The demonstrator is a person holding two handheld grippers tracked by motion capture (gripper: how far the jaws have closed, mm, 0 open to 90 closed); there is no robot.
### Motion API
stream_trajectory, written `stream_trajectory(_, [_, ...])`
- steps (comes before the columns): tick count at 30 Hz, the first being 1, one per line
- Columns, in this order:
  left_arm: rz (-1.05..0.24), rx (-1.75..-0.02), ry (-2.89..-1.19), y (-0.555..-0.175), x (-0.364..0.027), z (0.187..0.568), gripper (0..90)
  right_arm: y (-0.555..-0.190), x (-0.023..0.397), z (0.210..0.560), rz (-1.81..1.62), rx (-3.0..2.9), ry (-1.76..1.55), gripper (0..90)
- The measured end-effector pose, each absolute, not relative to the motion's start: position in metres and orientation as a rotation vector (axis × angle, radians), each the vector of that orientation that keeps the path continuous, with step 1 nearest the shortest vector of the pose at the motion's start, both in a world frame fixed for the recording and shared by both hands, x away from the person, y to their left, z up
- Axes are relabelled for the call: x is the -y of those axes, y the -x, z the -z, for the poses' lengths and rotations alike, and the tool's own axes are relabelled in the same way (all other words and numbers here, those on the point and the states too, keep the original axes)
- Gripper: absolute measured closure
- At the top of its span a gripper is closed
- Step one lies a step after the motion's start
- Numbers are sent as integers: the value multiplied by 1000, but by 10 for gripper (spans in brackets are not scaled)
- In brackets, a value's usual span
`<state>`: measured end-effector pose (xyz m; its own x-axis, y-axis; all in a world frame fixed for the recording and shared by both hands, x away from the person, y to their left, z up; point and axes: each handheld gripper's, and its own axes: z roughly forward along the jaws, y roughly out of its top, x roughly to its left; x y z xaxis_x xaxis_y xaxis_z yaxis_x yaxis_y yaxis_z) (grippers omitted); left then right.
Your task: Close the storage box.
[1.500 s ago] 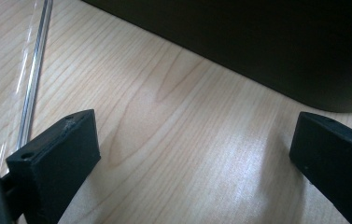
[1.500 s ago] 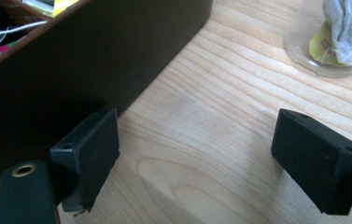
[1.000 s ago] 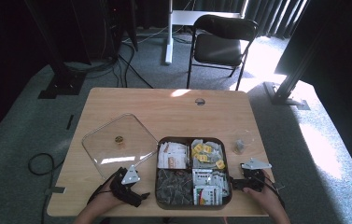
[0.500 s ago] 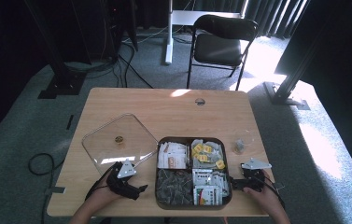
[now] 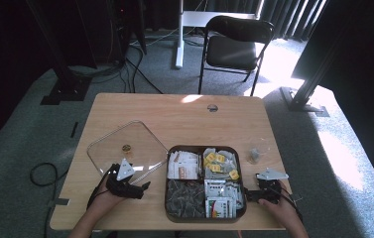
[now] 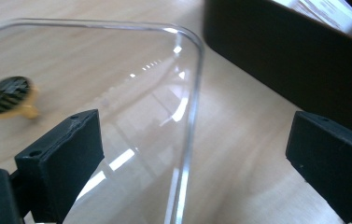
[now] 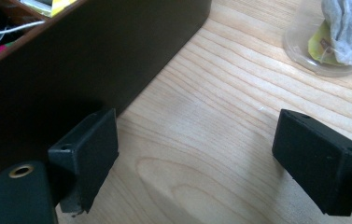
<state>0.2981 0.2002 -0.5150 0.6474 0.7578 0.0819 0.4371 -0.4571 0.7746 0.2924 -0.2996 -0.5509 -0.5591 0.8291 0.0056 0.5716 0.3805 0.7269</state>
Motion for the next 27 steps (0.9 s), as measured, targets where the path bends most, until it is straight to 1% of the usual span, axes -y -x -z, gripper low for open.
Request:
stream_trajectory(4, [-597, -969, -2095, -304, -203, 514, 41, -292, 300, 551, -989, -2285, -1219, 137])
stream_trajectory(12, [-572, -1030, -2060, -318, -209, 517, 41, -292, 300, 551, -989, -2285, -1219, 137])
stream_trajectory(18, [-596, -1081, -2054, -328, -212, 520, 41, -292, 300, 551, -989, -2285, -1219, 137])
stream_trajectory(23, [-585, -1110, -2042, -337, -216, 522, 41, -292, 300, 551, -989, -2285, -1219, 137])
stream_trajectory(27, [-608, -1156, -2024, -343, -218, 522, 41, -292, 300, 551, -989, -2285, -1219, 138])
